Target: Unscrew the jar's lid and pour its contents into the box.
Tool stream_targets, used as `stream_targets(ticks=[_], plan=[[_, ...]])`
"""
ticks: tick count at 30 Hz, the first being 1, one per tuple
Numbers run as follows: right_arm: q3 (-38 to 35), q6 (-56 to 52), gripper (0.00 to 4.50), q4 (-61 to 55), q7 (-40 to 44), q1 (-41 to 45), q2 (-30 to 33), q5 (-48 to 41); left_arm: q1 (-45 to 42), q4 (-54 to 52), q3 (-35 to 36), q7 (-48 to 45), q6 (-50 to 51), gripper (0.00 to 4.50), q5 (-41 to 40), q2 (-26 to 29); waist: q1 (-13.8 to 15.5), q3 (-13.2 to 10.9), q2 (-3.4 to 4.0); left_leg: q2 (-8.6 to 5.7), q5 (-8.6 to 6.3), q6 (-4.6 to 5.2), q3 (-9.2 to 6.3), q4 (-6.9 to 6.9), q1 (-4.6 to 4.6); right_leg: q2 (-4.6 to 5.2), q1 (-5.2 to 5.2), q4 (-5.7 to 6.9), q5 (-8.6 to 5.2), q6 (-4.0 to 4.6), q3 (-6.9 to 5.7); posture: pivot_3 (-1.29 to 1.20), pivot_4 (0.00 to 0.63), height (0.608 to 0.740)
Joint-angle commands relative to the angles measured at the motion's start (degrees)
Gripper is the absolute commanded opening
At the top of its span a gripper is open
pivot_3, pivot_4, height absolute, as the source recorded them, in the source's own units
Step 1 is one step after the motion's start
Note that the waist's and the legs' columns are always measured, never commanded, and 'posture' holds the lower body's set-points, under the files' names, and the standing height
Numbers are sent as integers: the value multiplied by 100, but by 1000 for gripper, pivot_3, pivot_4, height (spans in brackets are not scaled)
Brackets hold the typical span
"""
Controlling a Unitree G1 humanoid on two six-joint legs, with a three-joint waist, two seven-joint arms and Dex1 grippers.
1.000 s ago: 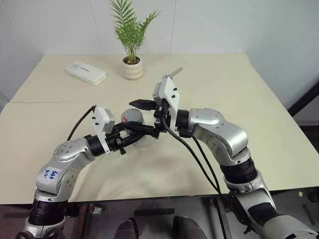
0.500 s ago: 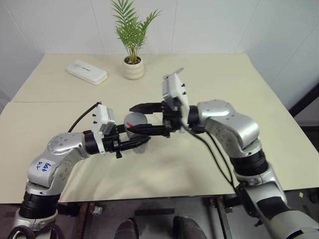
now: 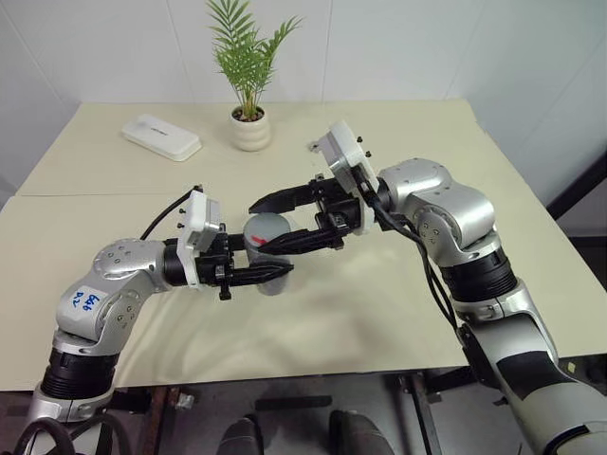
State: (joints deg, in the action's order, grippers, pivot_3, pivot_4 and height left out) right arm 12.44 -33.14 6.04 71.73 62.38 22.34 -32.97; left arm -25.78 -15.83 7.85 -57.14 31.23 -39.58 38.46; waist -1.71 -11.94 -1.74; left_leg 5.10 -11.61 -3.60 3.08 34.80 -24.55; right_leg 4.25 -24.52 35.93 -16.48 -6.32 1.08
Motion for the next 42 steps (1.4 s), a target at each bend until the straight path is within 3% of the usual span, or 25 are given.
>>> stream_targets(ticks=[1, 3, 16, 33, 42], plan=[[-423, 84, 4144, 31, -319, 127, -24, 26, 7, -32, 389, -10, -157, 1921, -123, 133, 7, 0, 0, 0, 0, 0, 1, 2, 0, 0, -1, 2, 0, 0, 1, 0, 150, 740], [-470, 74, 4480, -33, -323, 131, -41, 3, -9, 19, 467, -9, -123, 1921, -111, 174, -1, 0, 1, 0, 0, 0, 3, 7, 0, 0, 0, 3, 0, 0, 4, 0, 150, 740], [-246, -381, 4480, -1161, -1029, -276, -583, -34, -33, -53, 400, 217, 88, 1921, -148, 106, -3, 0, 0, 3, -3, -3, 13, 13, 0, -3, -3, 7, 2, -3, 14, 0, 150, 740], [50, 139, 4480, -313, -1316, -34, -1124, 677, 58, -243, 331, 247, 161, 1921, -217, 92, -7, 0, 0, 3, -4, -3, 18, 15, 0, -4, -3, 7, 3, -4, 20, 0, 150, 740], [-249, -22, 4480, -43, -1217, 6, -877, 604, 226, -190, 290, 117, -214, 1921, 15, 109, -3, 0, 0, 4, -4, -3, 19, 15, 0, -4, -4, 7, 3, -4, 21, 0, 150, 740]])
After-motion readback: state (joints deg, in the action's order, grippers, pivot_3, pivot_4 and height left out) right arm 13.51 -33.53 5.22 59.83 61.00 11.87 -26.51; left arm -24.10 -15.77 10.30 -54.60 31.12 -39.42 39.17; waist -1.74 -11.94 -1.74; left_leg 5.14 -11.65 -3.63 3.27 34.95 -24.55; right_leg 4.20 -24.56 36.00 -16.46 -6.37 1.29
